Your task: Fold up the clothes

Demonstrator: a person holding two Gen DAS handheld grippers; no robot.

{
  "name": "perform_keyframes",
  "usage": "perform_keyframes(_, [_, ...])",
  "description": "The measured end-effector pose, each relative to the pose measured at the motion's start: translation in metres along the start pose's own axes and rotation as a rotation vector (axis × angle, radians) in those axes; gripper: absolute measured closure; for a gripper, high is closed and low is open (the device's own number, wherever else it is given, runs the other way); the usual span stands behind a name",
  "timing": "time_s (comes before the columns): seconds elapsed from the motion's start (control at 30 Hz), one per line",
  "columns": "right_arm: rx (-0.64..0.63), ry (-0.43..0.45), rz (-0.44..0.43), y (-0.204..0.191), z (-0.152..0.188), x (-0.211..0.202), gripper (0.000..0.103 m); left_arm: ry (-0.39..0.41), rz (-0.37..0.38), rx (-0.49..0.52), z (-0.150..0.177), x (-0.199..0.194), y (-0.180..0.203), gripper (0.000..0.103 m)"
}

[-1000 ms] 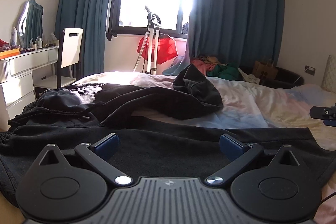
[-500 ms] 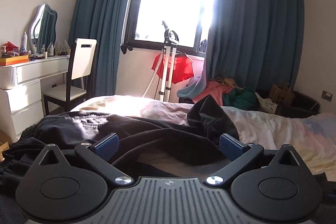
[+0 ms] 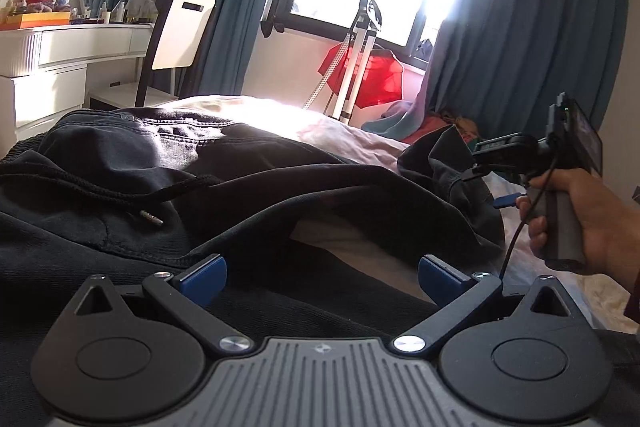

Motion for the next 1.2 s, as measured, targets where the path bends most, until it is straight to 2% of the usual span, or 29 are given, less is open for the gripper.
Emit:
perform_keyframes(0.13, [-0.111,-0.008,0.008,-0.010,-0.003,0.054,0.036,0.032,0.045,-0.032,0.001,0.013,-0.009,0.000])
perform_keyframes(0.23, [-0.139,-0.044,0.027,-0.009,0.006,0.075,0.045,0.038,0.058,-0.067,0.002,0.020,-0.016,0.000])
perform_keyframes(0.27, [-0.151,-0.045,0.038,-0.010,0.008,0.078,0.056,0.029,0.056,-0.078,0.003,0.022,-0.018,0.000])
perform_keyframes(0.3, [-0.155,-0.034,0.045,-0.010,0.009,0.076,0.072,0.021,0.054,-0.090,0.004,0.025,-0.020,0.000])
perform_keyframes(0.37, [-0.143,-0.008,0.049,-0.011,0.007,0.066,0.089,0.007,0.044,-0.110,0.004,0.026,-0.023,0.000])
perform_keyframes(0.4, [-0.131,0.009,0.053,-0.010,0.006,0.058,0.093,0.000,0.037,-0.119,0.004,0.026,-0.024,0.000])
perform_keyframes(0.57, [-0.155,0.151,0.059,-0.014,-0.008,-0.012,0.094,0.050,0.010,-0.127,-0.008,0.009,-0.026,0.000])
perform_keyframes(0.67, [-0.259,0.181,-0.017,-0.034,-0.001,-0.063,0.094,0.098,0.014,-0.126,-0.019,-0.008,-0.025,0.000])
perform_keyframes(0.8, [-0.388,0.140,-0.174,-0.073,0.039,-0.112,0.094,0.162,-0.001,-0.122,-0.033,-0.027,-0.024,0.000])
perform_keyframes(0.97, [-0.447,0.003,-0.325,-0.100,0.098,-0.127,0.090,0.173,-0.020,-0.130,-0.038,-0.039,-0.025,0.000])
perform_keyframes(1.03, [-0.444,-0.023,-0.371,-0.100,0.102,-0.136,0.083,0.169,-0.026,-0.127,-0.038,-0.041,-0.024,0.000])
perform_keyframes(1.1, [-0.441,-0.049,-0.416,-0.100,0.107,-0.144,0.068,0.161,-0.023,-0.122,-0.037,-0.043,-0.022,0.000])
perform_keyframes(1.2, [-0.315,-0.071,-0.515,-0.083,0.086,-0.160,0.061,0.144,-0.010,-0.117,-0.035,-0.043,-0.017,0.000])
Point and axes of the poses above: each gripper's, at about its wrist camera, not at the fingertips, and x roughly the way its jaws point, y to its right, z to its underside, the point moved 3 cm from there along x, roughly the way its jaws point, and after that the axes turned 10 degrees about y, right-handed, at the moved point
